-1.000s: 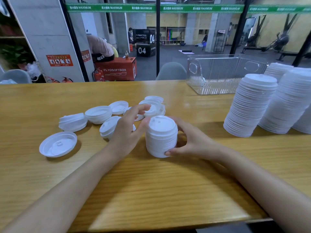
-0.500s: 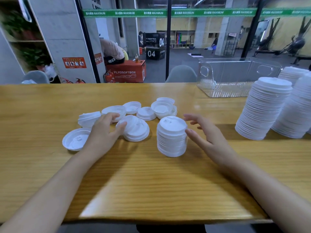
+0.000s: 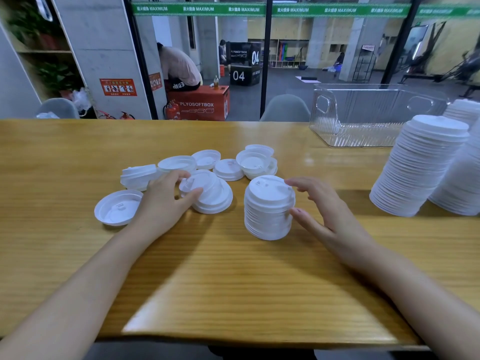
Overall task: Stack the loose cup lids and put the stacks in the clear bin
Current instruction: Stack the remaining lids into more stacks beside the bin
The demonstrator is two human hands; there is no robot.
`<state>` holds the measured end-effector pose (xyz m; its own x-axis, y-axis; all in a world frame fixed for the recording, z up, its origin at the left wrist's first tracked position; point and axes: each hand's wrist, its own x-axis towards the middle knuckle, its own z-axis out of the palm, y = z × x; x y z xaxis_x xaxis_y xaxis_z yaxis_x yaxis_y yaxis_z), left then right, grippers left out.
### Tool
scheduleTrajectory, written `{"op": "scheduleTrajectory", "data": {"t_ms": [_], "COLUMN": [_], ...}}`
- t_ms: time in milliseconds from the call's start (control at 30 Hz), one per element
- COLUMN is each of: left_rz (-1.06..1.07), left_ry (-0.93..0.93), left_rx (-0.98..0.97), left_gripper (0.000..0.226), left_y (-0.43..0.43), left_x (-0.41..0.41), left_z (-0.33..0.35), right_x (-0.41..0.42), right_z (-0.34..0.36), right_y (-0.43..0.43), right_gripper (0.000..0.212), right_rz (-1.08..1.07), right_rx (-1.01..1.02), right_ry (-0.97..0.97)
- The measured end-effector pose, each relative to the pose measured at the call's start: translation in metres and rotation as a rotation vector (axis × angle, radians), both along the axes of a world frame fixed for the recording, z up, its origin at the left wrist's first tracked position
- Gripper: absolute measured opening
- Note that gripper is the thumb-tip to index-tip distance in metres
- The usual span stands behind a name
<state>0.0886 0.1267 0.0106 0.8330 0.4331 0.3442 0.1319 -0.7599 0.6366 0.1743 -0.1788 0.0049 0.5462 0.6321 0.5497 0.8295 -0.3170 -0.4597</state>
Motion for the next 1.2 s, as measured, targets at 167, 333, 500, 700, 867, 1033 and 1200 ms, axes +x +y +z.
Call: {"op": "scheduleTrajectory", "data": {"t_ms": [167, 333, 500, 700, 867, 1033, 1200], "left_rz": [-0.047, -0.271, -0.415, -0.475, -0.499, -0.518, -0.521], "left_ry": [-0.194, -0.248, -0.152, -0.129, -0.14, -0.135, -0.146], "left_rx": [-0.069, -0.174, -0.146, -0.073, -0.062, -0.089, -0.085], "left_gripper": [0.037, 0.035, 0.045, 0.044, 0.041, 0.039, 0.041], "left_y": [-0.013, -0.052, -0.078, -0.086, -0.088, -0.09, -0.091], "left_x": [-0.006, -0.009, 0.001, 0.005, 0.004, 0.005, 0.006], "left_z": [0.011, 0.032, 0.035, 0.026, 0.022, 0.021, 0.021], "right_x": [0.0, 0.002, 0.004, 0.004, 0.002, 0.001, -0.002], "right_z": [0.001, 0.001, 0.002, 0.002, 0.004, 0.005, 0.007], "right_y": [0.0, -0.001, -0.003, -0.002, -0.002, -0.002, 0.0], "right_gripper": [0.049, 0.046, 0.043, 0.037, 0.041, 0.041, 0.038], "right_rz": [-0.035, -0.058, -0.062, -0.056, -0.061, -0.067, -0.071], "right_rx": [0.024, 0.062, 0.083, 0.091, 0.09, 0.087, 0.082], "right_ry": [-0.011, -0.043, -0.049, -0.033, -0.034, -0.073, -0.116]}}
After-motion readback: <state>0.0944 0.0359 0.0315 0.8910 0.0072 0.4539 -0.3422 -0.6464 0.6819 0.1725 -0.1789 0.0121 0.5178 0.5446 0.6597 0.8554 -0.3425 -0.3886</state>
